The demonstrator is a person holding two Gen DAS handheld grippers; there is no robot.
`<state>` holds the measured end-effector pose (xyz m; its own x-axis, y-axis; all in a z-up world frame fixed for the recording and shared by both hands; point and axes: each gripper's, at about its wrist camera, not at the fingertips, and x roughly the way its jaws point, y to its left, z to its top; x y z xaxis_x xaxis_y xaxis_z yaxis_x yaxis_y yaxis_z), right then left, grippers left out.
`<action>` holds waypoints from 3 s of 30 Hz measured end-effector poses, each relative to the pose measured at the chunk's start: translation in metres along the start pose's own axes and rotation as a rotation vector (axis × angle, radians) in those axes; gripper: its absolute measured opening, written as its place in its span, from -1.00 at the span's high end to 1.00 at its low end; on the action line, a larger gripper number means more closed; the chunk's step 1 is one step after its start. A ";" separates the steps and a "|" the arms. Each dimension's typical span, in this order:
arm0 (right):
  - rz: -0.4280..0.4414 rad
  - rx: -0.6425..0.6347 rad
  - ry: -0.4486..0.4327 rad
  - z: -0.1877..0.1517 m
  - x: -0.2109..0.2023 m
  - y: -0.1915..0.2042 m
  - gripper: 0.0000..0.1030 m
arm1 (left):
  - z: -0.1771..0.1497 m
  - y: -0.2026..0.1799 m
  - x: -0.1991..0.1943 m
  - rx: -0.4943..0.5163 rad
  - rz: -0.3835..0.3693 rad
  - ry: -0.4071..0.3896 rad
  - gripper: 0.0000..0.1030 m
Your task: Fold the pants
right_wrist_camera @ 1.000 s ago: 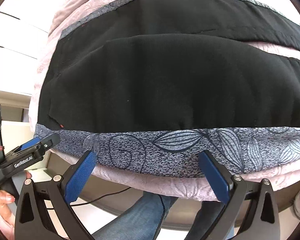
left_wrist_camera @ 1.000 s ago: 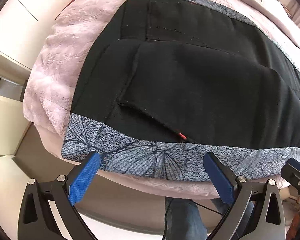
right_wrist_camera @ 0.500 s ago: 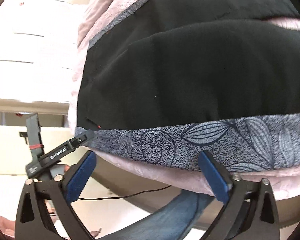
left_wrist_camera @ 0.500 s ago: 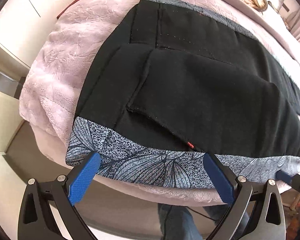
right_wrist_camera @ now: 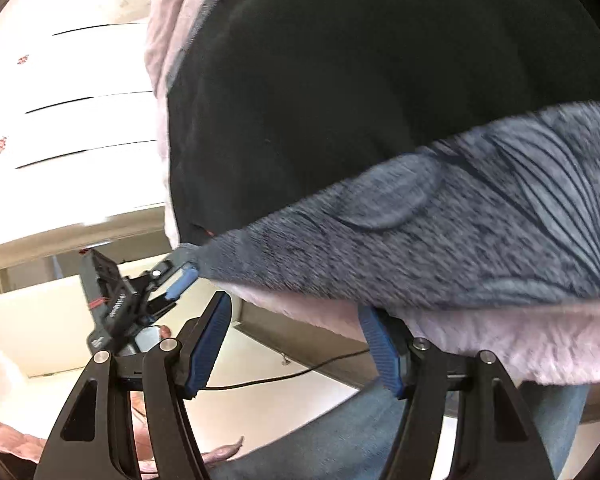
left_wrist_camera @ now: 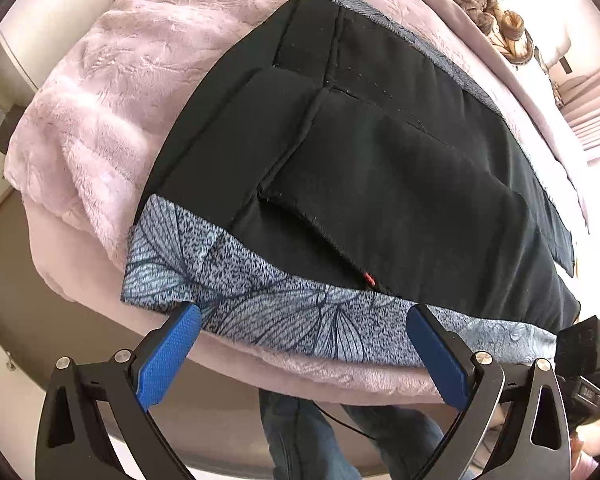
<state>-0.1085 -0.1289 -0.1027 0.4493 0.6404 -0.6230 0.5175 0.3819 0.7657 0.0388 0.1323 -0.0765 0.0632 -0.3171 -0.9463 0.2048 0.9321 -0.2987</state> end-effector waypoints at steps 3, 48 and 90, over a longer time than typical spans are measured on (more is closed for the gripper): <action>0.038 0.051 -0.073 0.005 -0.005 -0.005 -0.35 | -0.012 -0.006 0.001 -0.024 -0.011 0.012 -1.00; -0.036 -0.231 -0.163 0.232 -0.080 0.112 0.91 | 0.194 -0.108 -0.018 0.083 0.002 -0.329 -0.13; 0.075 0.372 -0.230 0.028 -0.300 -0.225 -0.17 | -0.021 -0.449 0.130 0.487 -0.108 0.237 -0.44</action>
<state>-0.3390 -0.4261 -0.0922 0.6240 0.4763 -0.6195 0.6855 0.0471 0.7266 -0.0650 -0.3237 -0.0681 -0.1930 -0.3058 -0.9323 0.6296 0.6902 -0.3567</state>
